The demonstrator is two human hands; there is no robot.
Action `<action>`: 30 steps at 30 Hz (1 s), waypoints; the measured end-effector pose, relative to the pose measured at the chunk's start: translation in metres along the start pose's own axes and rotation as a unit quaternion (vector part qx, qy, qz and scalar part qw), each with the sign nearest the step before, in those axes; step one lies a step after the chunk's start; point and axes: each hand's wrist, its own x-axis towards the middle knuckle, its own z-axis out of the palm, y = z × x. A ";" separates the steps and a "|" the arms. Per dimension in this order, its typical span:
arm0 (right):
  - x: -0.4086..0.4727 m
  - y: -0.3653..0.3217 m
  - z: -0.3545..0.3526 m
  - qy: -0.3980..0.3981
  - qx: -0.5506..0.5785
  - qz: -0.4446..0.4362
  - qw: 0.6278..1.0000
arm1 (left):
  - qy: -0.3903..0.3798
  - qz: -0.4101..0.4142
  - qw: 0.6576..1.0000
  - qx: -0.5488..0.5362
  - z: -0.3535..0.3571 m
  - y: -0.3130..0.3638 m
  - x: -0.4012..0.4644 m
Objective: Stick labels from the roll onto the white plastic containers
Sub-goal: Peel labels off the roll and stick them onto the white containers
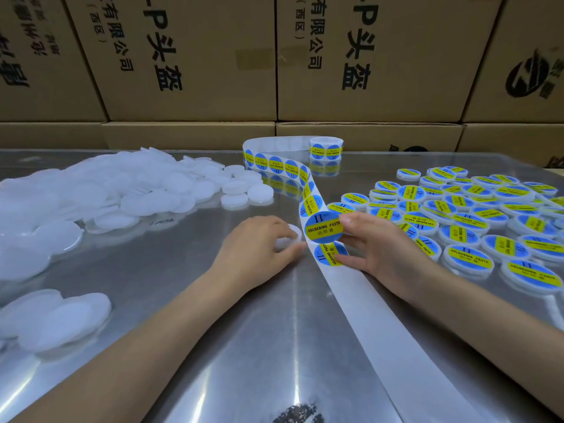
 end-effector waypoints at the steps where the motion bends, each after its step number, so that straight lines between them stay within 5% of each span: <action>1: 0.000 0.000 -0.001 -0.006 -0.003 0.001 1.000 | 0.010 -0.003 1.000 -0.009 -0.001 0.001 0.000; 10: -0.001 0.000 -0.002 -0.025 -0.034 0.008 0.999 | -0.021 -0.074 0.995 -0.070 0.000 0.001 -0.001; 15: -0.001 -0.002 -0.002 -0.017 -0.019 0.020 0.999 | 0.067 0.018 0.991 -0.118 -0.007 0.005 -0.001; 20: 0.000 -0.002 -0.002 -0.012 -0.009 0.025 1.000 | 0.063 0.093 0.983 -0.145 -0.008 0.019 -0.004; 30: -0.002 -0.004 0.002 -0.002 -0.017 0.031 0.999 | 0.073 0.114 0.977 -0.166 -0.011 0.031 -0.007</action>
